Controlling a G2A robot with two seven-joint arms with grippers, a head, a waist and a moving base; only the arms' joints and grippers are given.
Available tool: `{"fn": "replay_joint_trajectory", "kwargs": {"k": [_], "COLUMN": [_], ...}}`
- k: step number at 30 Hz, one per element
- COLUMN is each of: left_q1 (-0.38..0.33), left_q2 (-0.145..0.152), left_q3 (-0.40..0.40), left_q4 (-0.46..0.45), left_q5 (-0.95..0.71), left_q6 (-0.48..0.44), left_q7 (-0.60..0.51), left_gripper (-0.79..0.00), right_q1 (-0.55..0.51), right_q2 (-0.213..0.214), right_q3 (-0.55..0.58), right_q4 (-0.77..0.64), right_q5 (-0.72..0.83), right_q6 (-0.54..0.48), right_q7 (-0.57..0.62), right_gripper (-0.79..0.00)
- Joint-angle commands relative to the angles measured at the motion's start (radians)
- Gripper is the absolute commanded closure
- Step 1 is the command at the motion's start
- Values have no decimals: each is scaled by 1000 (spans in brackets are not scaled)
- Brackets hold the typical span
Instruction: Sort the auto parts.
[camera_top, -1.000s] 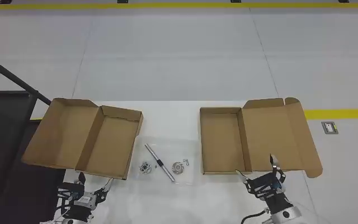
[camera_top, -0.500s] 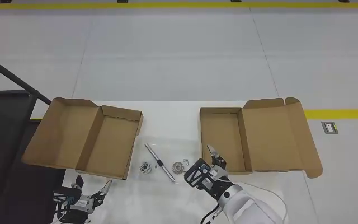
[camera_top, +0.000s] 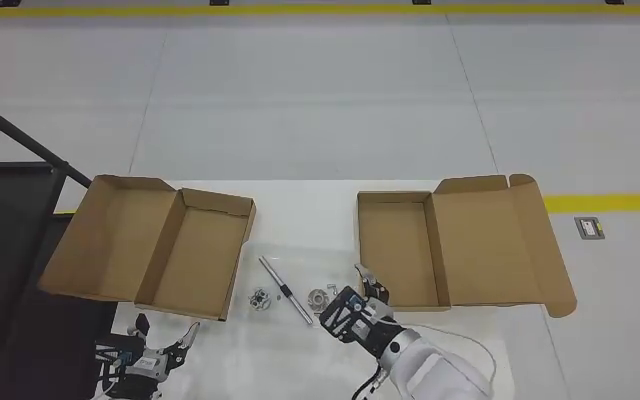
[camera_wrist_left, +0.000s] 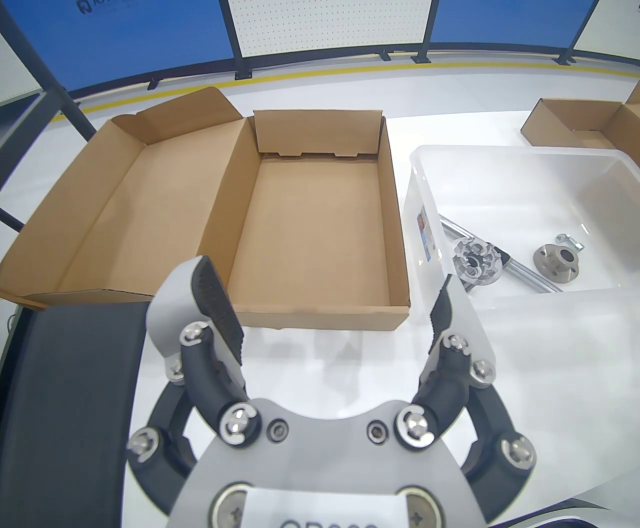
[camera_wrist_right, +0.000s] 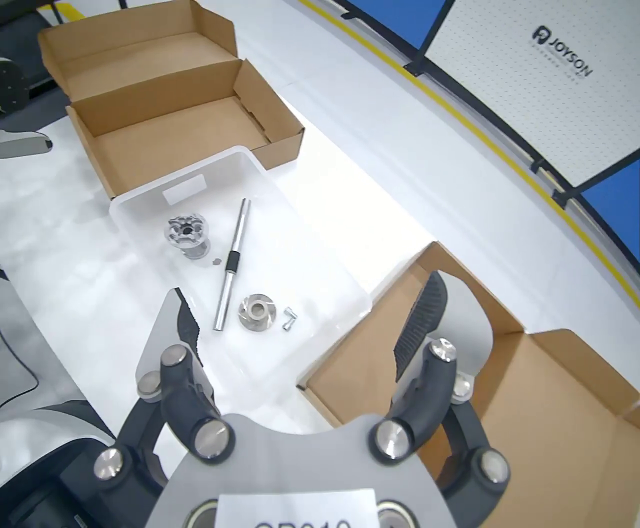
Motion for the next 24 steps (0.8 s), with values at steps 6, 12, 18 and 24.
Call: {"fn": "replay_joint_trajectory", "kwargs": {"k": [6,12,18,24], "left_q1": [0,0,0,0], "left_q2": [0,0,0,0], "left_q3": [0,0,0,0], "left_q4": [0,0,0,0], "left_q5": [0,0,0,0], "left_q6": [0,0,0,0], "left_q7": [0,0,0,0], "left_gripper": [-785,-785,-785,-785], "right_q1": [315,488,496,484], "right_q2": [-80,-160,-163,-167], "right_q3": [-217,-328,-330,-324], "right_q4": [296,561,572,588], "right_q5": [69,183,185,187], "right_q6": [-46,-9,-6,11], "right_q7": [161,253,258,228], "right_gripper": [-785,-785,-785,-785]}}
